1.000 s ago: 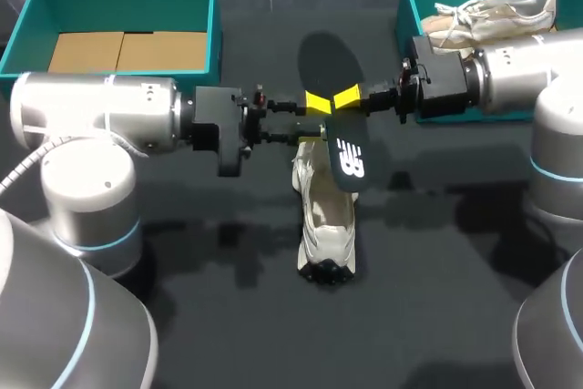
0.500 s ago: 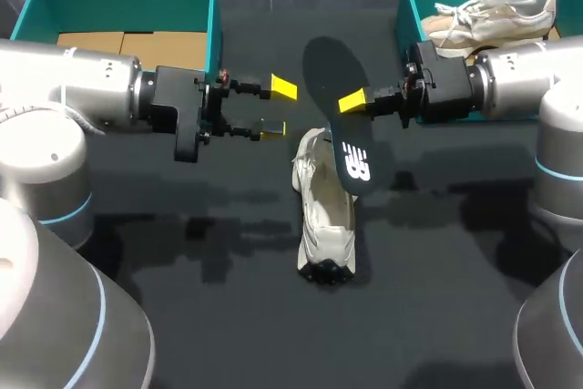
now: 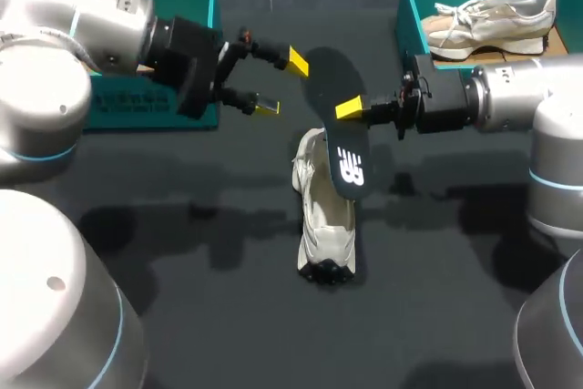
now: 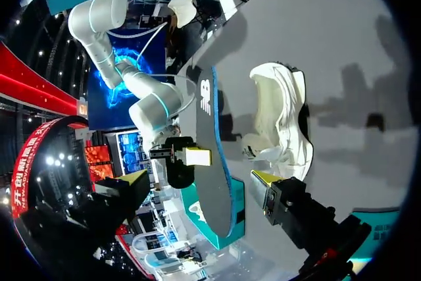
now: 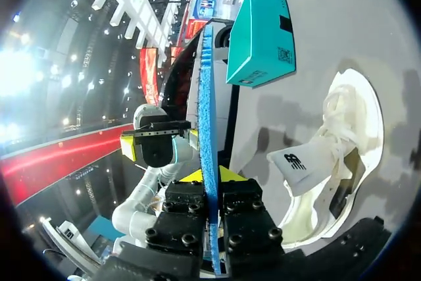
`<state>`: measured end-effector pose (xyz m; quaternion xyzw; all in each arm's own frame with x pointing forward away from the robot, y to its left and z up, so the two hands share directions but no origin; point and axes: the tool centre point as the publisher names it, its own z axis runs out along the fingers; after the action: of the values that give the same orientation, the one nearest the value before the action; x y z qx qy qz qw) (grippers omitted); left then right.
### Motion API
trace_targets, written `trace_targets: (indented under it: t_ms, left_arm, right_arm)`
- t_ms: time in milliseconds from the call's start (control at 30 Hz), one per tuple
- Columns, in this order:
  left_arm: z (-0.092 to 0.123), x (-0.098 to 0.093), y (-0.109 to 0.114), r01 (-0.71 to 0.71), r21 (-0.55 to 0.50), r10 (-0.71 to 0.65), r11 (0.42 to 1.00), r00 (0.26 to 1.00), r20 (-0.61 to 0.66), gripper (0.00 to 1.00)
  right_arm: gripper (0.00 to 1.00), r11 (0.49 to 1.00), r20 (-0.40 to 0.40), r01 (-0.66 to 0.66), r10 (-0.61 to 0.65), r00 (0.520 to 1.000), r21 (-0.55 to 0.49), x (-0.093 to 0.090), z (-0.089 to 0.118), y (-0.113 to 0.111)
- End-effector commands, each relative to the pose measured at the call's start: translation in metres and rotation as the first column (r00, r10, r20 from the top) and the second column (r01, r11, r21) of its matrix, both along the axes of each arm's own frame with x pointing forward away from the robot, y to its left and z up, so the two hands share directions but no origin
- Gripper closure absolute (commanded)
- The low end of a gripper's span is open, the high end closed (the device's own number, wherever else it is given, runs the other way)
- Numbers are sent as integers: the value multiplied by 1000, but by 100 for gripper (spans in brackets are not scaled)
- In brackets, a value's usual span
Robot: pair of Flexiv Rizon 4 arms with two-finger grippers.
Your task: Take the shoe out of the shoebox, open the shoe tongue, remove and reinsert the insole, then place the shoe into the shoebox
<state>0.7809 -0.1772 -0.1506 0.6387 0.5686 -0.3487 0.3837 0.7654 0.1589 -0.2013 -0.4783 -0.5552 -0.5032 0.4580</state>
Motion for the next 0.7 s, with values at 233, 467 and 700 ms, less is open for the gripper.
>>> trace_targets:
  t_ms: [233,467,700]
  left_arm:
    - [16,10,-4,3,152,-2,988,1000,-4,0]
    - [43,19,-20,8,415,14,910,999,-50,0]
    - [54,24,-33,-22,666,85,746,994,-63,0]
  right_arm:
    - [100,1000,0,4,-4,1000,-2,-2,1,1]
    - [100,1000,0,4,-4,1000,-2,-2,1,1]
    - [100,1000,0,4,-4,1000,-2,-2,1,1]
